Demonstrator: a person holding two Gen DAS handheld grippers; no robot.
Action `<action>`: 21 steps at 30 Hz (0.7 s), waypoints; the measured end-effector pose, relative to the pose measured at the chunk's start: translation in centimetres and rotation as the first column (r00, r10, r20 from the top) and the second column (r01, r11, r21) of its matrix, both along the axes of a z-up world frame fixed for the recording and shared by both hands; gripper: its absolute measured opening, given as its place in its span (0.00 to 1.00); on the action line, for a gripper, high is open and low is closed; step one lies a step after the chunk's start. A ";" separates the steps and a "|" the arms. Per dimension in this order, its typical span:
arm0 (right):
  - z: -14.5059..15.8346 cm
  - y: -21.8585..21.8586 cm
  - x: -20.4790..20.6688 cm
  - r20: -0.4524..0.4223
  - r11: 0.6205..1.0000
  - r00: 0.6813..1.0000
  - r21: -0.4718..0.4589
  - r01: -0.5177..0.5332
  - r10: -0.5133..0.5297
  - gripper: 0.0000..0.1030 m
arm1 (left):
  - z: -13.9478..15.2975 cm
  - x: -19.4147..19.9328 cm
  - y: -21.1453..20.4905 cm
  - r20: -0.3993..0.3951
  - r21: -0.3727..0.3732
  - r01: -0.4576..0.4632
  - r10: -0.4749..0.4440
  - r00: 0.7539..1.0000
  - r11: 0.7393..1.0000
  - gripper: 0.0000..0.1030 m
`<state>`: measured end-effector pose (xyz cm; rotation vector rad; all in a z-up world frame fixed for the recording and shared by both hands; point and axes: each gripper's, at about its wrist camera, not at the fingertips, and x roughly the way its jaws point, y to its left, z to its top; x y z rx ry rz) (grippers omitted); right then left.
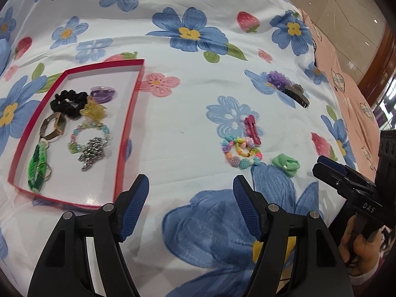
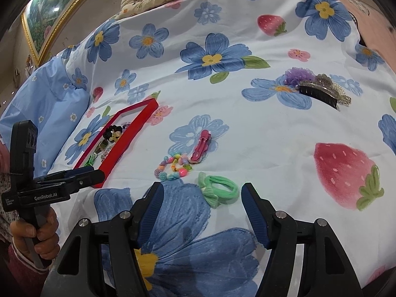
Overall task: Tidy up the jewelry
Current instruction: 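Move both open tools back toward the remaining accessories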
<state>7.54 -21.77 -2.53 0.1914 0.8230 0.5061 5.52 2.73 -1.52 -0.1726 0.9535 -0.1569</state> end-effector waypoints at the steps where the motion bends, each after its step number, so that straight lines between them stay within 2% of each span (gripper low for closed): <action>1: 0.0 -0.1 0.1 -0.002 1.000 1.000 0.003 0.001 -0.001 0.65 | -0.1 0.1 -0.2 -0.001 0.002 0.004 -0.004 1.000 1.000 0.68; 11: -0.6 0.1 2.0 -0.024 1.000 1.000 0.002 0.005 -0.005 0.65 | -1.2 2.7 -2.2 -0.022 0.014 0.058 -0.058 0.998 0.998 0.68; 21: -0.7 0.7 5.2 -0.042 1.000 0.999 0.022 -0.002 0.003 0.64 | -2.8 4.6 -5.1 -0.058 -0.025 0.139 -0.140 0.988 0.990 0.68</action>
